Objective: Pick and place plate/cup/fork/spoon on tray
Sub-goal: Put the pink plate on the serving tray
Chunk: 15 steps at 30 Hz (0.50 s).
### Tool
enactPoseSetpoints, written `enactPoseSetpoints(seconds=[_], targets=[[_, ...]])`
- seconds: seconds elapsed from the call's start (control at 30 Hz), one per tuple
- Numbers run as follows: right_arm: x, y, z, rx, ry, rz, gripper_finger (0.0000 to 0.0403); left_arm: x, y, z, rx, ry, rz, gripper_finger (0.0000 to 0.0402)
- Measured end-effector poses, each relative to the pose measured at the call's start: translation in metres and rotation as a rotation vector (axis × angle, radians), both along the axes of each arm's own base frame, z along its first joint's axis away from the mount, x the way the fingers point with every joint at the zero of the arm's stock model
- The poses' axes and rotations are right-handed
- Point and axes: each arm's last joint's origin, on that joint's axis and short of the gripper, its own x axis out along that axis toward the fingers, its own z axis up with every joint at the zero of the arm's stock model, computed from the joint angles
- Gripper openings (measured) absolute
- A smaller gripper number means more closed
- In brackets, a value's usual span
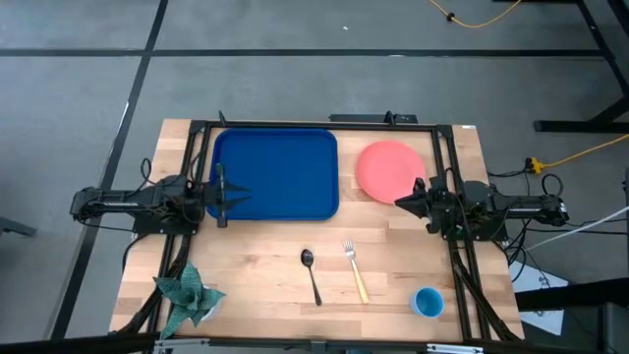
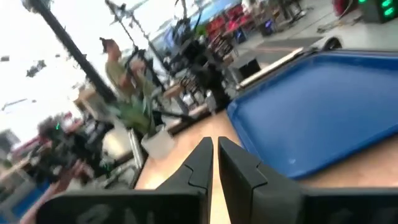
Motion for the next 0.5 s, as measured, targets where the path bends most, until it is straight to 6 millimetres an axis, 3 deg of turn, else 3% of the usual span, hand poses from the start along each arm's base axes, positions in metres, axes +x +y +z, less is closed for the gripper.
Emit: enactPoseSetpoints(seconds=[0.27,0.4,0.5], targets=[[-0.004,-0.004,0.022,-0.003,-0.229,-0.150,0.0030,-0.001,-0.003,0.012,-0.225,-0.145,-0.121,0.0080],[-0.016,-0.007,0.048,-0.098,-0.509,-0.275,0.0030,-0.001,-0.002,0.012,-0.276,-0.150,-0.108,0.0080],[-0.029,-0.002,0.067,-0.290,-0.763,-0.187,0.0030,-0.001,-0.002,0.012,-0.276,-0.151,-0.105,0.0080]])
